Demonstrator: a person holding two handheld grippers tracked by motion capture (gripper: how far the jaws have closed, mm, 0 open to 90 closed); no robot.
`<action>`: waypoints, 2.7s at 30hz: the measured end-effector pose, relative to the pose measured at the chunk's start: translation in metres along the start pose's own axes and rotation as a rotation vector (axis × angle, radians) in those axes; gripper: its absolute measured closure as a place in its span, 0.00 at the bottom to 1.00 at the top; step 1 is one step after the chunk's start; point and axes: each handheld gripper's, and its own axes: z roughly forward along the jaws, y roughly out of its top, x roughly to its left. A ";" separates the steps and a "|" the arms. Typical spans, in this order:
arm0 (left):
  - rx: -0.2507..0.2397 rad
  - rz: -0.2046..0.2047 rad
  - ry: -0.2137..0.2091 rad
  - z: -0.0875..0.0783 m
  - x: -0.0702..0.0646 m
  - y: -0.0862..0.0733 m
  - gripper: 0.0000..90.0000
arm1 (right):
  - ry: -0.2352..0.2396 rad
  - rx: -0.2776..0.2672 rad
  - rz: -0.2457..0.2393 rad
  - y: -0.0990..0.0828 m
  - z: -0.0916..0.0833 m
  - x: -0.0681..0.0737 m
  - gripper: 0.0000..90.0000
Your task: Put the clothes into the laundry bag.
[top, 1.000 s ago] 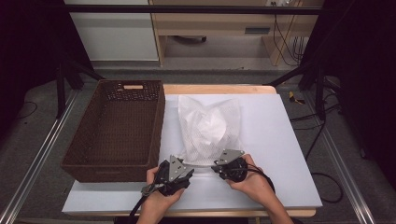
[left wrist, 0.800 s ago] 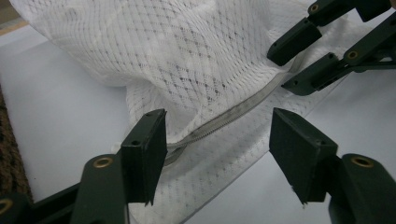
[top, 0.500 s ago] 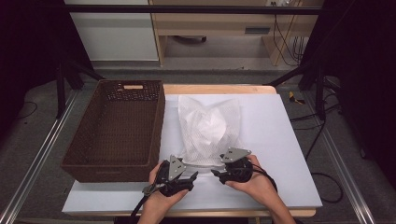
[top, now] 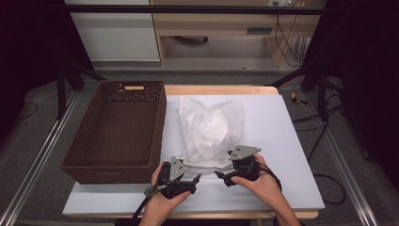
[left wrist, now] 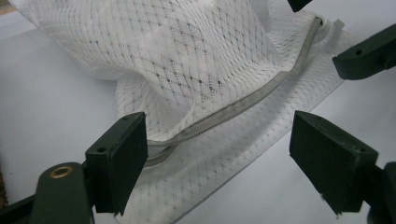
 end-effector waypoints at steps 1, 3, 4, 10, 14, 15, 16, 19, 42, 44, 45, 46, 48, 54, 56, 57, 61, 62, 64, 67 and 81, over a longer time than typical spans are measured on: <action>0.000 0.000 0.000 0.000 0.000 0.000 0.21 | 0.000 0.000 0.000 0.000 0.000 0.000 0.14; 0.000 -0.003 -0.002 0.000 0.000 0.000 0.21 | -0.019 -0.008 0.007 0.000 -0.002 -0.002 0.14; 0.000 -0.003 -0.003 0.000 0.000 0.000 0.21 | -0.031 -0.015 0.011 0.000 -0.002 -0.003 0.13; -0.004 -0.015 -0.011 0.000 0.000 0.001 0.20 | -0.062 -0.041 0.032 0.000 -0.005 -0.006 0.12; -0.017 -0.024 -0.028 -0.002 -0.003 0.003 0.19 | -0.134 -0.076 0.091 0.001 -0.004 -0.009 0.12; -0.018 -0.025 -0.031 -0.002 -0.004 0.004 0.19 | -0.145 -0.079 0.100 0.001 -0.005 -0.010 0.12; -0.018 -0.025 -0.031 -0.002 -0.004 0.004 0.18 | -0.145 -0.079 0.100 0.001 -0.005 -0.010 0.12; -0.018 -0.033 -0.044 -0.002 -0.005 0.004 0.18 | -0.179 -0.099 0.112 0.001 -0.007 -0.012 0.11; -0.098 -0.064 -0.069 -0.039 -0.001 0.027 0.14 | -0.339 -0.160 0.226 -0.009 -0.025 -0.038 0.08; -0.098 -0.065 -0.068 -0.041 -0.001 0.029 0.14 | -0.346 -0.161 0.232 -0.010 -0.026 -0.038 0.08; -0.104 -0.068 -0.064 -0.046 0.001 0.031 0.14 | -0.352 -0.161 0.235 -0.011 -0.026 -0.039 0.07; -0.104 -0.068 -0.064 -0.046 0.001 0.031 0.14 | -0.352 -0.161 0.235 -0.011 -0.026 -0.039 0.07; -0.107 -0.068 -0.059 -0.051 0.003 0.034 0.14 | -0.370 -0.161 0.239 -0.012 -0.027 -0.042 0.07; -0.118 -0.073 -0.048 -0.062 0.010 0.040 0.14 | -0.398 -0.167 0.254 -0.014 -0.030 -0.045 0.07; -0.123 -0.073 -0.038 -0.067 0.015 0.042 0.14 | -0.408 -0.175 0.266 -0.015 -0.032 -0.046 0.07; -0.129 -0.078 -0.030 -0.071 0.018 0.044 0.14 | -0.416 -0.181 0.274 -0.015 -0.033 -0.047 0.07; -0.138 -0.086 -0.011 -0.079 0.027 0.046 0.14 | -0.428 -0.189 0.293 -0.018 -0.036 -0.051 0.07; -0.138 -0.086 -0.011 -0.079 0.027 0.046 0.14 | -0.428 -0.189 0.293 -0.018 -0.036 -0.051 0.07; -0.140 -0.088 0.000 -0.082 0.031 0.047 0.14 | -0.433 -0.191 0.304 -0.019 -0.037 -0.053 0.07; -0.136 -0.081 0.033 -0.088 0.039 0.048 0.14 | -0.430 -0.169 0.322 -0.022 -0.037 -0.056 0.07; -0.112 -0.092 0.096 -0.106 0.068 0.046 0.13 | -0.483 -0.165 0.389 -0.036 -0.049 -0.071 0.10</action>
